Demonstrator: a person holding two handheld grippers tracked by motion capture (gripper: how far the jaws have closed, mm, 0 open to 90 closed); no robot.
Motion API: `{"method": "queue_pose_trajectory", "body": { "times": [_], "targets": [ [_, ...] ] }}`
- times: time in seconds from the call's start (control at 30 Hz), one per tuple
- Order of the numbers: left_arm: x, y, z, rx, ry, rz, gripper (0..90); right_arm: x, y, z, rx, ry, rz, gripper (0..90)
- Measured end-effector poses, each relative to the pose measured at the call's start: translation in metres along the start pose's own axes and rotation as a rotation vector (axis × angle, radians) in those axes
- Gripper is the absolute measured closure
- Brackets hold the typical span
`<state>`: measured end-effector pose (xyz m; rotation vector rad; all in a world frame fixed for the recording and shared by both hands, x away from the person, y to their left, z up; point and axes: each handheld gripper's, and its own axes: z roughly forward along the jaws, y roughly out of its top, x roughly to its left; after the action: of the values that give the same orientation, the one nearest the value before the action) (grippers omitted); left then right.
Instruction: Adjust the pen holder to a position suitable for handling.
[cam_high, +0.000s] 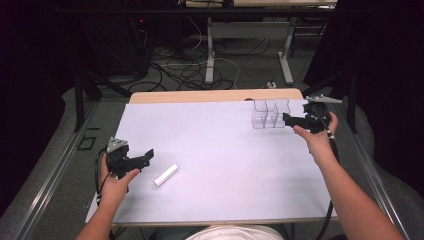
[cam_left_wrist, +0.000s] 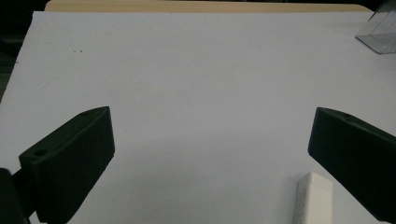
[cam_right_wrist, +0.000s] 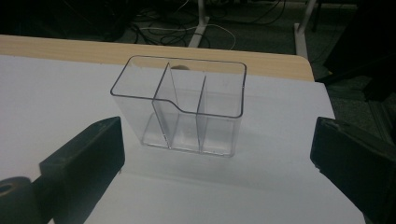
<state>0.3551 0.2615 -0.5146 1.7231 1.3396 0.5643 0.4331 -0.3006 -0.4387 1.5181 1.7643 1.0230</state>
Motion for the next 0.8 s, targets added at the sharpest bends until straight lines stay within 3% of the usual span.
{"method": "queue_pose_trajectory", "body": {
  "times": [0.2, 0.47, 0.53, 0.8],
  "targets": [
    [0.000, -0.001, 0.001, 0.007, 0.001, 0.003, 0.6, 0.007, 0.019, 0.016, 0.068, -0.005, -0.040, 2.8],
    [0.001, -0.001, 0.002, 0.010, 0.002, 0.001, 0.6, 0.005, 0.035, 0.036, 0.113, -0.026, -0.039, 7.6],
    [0.001, -0.001, 0.002, 0.011, 0.002, 0.001, 0.6, 0.005, 0.040, 0.044, 0.134, -0.041, -0.048, 14.6],
    [0.003, -0.002, 0.001, 0.012, 0.012, -0.011, 0.7, -0.001, 0.046, 0.066, 0.164, -0.068, 0.007, 14.8]
  ]
}}
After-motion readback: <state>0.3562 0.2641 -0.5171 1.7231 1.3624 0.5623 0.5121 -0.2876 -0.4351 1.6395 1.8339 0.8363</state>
